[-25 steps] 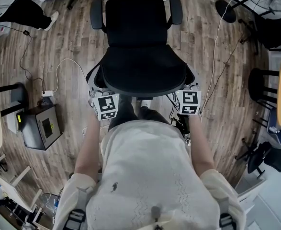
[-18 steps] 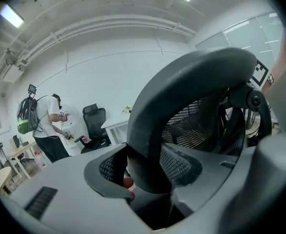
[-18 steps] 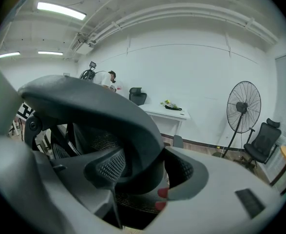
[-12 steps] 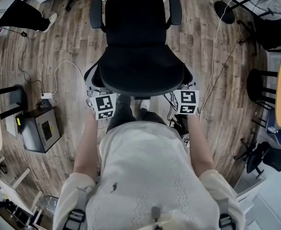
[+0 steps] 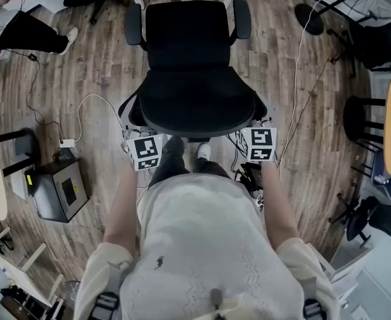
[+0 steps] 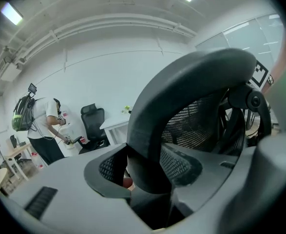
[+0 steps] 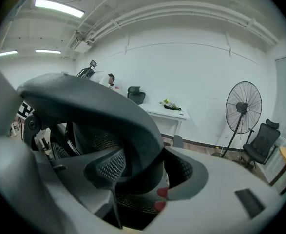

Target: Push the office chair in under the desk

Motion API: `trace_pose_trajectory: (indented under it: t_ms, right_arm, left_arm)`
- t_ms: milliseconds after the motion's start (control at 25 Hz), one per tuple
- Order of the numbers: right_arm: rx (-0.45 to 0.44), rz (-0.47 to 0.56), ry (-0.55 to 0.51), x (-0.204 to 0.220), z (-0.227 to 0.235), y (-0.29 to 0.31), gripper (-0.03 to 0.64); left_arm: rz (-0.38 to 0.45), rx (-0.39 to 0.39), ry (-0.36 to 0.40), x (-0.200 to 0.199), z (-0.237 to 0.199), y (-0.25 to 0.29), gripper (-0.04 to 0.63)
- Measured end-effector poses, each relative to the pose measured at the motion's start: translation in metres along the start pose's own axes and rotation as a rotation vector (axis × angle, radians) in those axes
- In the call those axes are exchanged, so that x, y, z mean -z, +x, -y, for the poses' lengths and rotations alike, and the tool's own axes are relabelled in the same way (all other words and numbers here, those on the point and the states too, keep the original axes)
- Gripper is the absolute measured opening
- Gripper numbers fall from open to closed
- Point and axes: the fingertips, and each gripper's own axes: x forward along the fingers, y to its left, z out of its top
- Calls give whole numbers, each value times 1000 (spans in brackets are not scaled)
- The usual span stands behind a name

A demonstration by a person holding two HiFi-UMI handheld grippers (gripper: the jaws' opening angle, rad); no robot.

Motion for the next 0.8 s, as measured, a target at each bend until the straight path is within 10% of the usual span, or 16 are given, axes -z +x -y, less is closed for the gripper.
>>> trace_pose_trajectory:
  t_ms: [800]
  right_arm:
    - [34,-10,0,-28,-12,44,255]
  left_arm:
    - [5,42,-12,-5,-44,37,225]
